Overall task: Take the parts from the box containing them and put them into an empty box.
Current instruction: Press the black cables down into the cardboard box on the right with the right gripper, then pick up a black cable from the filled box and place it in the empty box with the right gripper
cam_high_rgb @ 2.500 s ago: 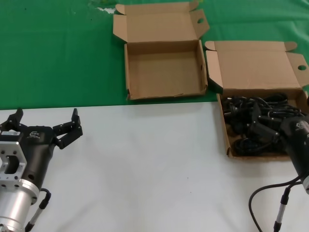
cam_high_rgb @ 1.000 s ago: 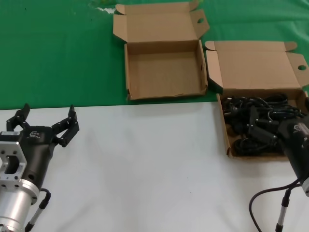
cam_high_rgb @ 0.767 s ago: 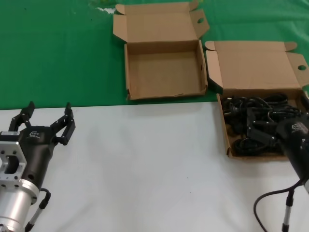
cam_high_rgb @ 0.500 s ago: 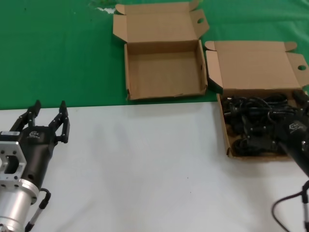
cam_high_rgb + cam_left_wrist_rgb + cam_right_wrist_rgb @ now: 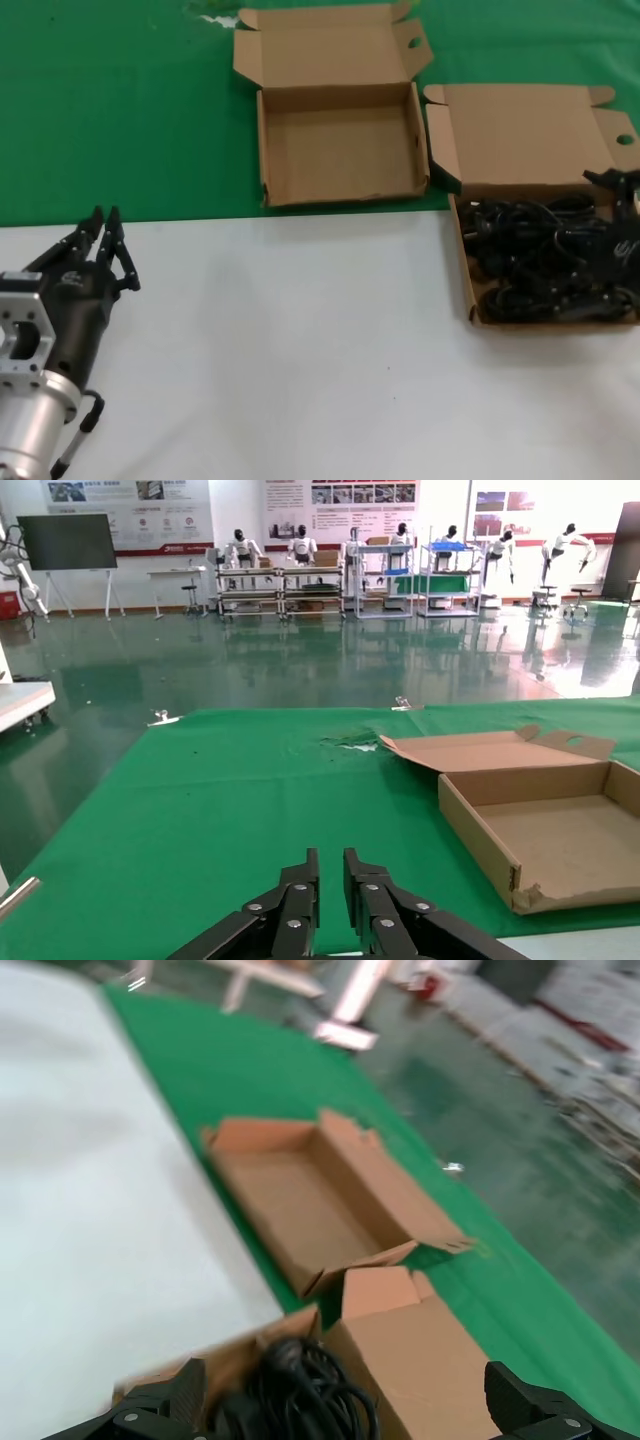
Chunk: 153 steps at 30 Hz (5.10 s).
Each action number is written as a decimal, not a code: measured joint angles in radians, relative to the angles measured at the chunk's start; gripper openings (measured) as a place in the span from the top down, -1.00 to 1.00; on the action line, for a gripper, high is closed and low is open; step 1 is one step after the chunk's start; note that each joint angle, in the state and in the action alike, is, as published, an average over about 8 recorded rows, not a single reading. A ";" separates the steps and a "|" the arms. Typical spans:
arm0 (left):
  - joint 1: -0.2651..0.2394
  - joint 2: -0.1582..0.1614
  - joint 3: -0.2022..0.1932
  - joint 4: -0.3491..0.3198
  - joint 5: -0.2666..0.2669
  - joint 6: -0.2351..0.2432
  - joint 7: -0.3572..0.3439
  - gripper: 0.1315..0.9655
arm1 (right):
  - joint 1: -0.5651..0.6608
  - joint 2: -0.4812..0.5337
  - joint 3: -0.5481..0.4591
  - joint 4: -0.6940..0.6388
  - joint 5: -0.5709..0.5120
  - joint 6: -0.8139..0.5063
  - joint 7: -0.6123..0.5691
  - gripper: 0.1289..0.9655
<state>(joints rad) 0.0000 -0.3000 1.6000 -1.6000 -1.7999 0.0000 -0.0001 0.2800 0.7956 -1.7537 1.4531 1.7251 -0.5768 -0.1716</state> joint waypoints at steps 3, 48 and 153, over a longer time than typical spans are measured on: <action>0.000 0.000 0.000 0.000 0.000 0.000 0.000 0.80 | 0.077 0.032 -0.033 -0.044 -0.026 -0.084 -0.049 -1.00; 0.000 0.000 0.000 0.000 0.000 0.000 0.000 0.98 | 0.529 -0.096 -0.252 -0.530 -0.297 -0.261 -0.418 -0.71; 0.000 0.000 0.000 0.000 0.000 0.000 0.000 0.98 | 0.871 -0.680 -0.202 -1.065 -0.170 -0.074 -0.879 0.84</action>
<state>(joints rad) 0.0000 -0.3000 1.6000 -1.6000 -1.7997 0.0000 -0.0003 1.1514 0.1158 -1.9553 0.3880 1.5551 -0.6507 -1.0508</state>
